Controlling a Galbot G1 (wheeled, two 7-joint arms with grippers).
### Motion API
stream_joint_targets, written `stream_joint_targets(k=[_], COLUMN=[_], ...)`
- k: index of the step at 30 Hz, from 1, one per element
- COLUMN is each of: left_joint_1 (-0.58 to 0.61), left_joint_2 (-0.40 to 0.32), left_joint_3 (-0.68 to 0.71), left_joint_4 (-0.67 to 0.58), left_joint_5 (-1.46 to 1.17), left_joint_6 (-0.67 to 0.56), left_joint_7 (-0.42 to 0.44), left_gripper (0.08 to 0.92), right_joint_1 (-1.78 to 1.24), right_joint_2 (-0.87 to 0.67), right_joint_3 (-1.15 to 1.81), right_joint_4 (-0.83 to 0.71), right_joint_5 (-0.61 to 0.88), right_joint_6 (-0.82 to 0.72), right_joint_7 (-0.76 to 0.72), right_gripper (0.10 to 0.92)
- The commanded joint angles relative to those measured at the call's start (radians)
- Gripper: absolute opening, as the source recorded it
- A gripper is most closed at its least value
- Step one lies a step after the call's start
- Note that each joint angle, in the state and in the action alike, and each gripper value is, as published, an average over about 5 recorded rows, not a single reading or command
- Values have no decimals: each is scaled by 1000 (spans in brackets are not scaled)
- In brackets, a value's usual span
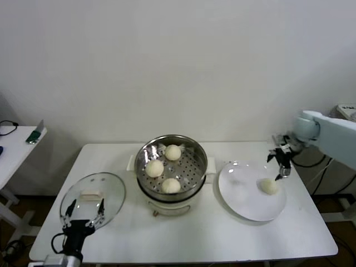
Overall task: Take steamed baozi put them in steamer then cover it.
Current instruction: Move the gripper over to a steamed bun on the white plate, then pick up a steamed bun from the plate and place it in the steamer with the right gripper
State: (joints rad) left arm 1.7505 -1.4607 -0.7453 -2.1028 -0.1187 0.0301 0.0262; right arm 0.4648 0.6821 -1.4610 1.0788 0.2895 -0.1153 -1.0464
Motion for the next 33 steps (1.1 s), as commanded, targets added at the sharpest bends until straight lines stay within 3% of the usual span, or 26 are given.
stream_joint_targets(k=[1, 20, 28, 33], left_joint_1=[-1, 12, 12, 14], left_joint_2=[-2, -1, -3, -3], left_joint_3=[1, -3, -1, -4], left_joint_4=[4, 4, -1, -4], left_joint_5=[2, -1, -2, -3], left_joint_6=[2, -8, -8, -9], left_joint_7=[0, -3, -3, -4], left_gripper=[823, 823, 823, 823], right_joint_1=[-295, -327, -251, -35], right_joint_2=[-22, 53, 41, 39], right_joint_3=[241, 310, 249, 77], right_joint_4=[-105, -153, -115, -23], right_joint_5=[-98, -133, -116, -14], right_joint_6=[-41, -20, -31, -35], right_joint_7=[31, 90, 65, 48], right_gripper=[823, 816, 704, 672])
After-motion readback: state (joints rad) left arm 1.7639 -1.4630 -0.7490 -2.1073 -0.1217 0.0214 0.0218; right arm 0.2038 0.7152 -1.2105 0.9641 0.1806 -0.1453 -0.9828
